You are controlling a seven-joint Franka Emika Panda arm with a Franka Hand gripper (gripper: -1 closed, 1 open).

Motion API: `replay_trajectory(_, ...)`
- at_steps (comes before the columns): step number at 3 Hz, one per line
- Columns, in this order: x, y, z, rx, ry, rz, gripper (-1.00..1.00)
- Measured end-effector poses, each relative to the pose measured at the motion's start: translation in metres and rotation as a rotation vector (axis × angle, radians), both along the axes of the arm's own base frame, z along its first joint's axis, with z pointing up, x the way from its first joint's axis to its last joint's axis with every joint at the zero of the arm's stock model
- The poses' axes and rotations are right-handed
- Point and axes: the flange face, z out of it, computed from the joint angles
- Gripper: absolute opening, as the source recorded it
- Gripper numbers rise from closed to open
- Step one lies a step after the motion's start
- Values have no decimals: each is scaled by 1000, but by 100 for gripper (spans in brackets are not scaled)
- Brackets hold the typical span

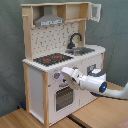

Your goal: Play with the kitchen

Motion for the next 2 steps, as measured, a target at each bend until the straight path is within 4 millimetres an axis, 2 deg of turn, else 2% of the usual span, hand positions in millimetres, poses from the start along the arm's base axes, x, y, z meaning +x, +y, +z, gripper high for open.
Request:
replay_trajectory(1, 16, 14, -8, 12, 8, 8, 100)
replay_trajectory(2, 40, 2, -19, 4, 9, -102, 100)
